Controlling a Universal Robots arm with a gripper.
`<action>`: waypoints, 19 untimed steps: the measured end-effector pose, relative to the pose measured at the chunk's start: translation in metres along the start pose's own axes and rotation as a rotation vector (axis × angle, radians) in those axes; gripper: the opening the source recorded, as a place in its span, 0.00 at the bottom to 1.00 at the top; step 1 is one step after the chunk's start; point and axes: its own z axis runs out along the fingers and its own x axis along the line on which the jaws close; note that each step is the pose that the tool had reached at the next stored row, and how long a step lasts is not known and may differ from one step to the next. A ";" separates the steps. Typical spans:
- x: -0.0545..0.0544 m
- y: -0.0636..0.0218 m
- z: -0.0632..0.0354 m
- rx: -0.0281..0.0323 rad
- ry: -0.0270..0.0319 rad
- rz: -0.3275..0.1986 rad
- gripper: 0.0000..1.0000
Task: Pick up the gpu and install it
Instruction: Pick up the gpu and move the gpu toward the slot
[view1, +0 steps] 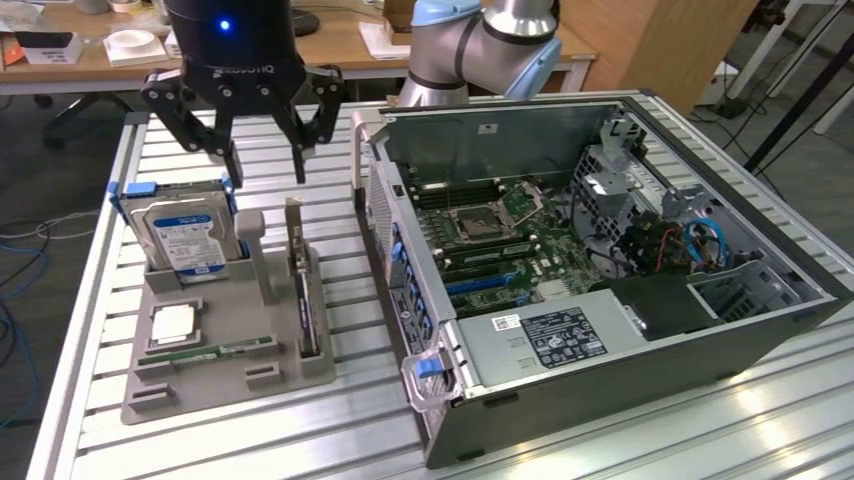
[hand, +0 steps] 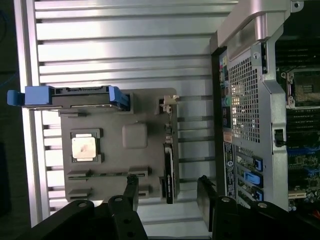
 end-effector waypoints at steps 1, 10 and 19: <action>0.000 -0.0006 0.0000 0.0000 0.0000 0.000 0.59; -0.002 -0.0067 -0.0003 0.0006 0.0000 0.000 0.59; -0.008 -0.0124 -0.0003 0.0006 0.0000 0.000 0.59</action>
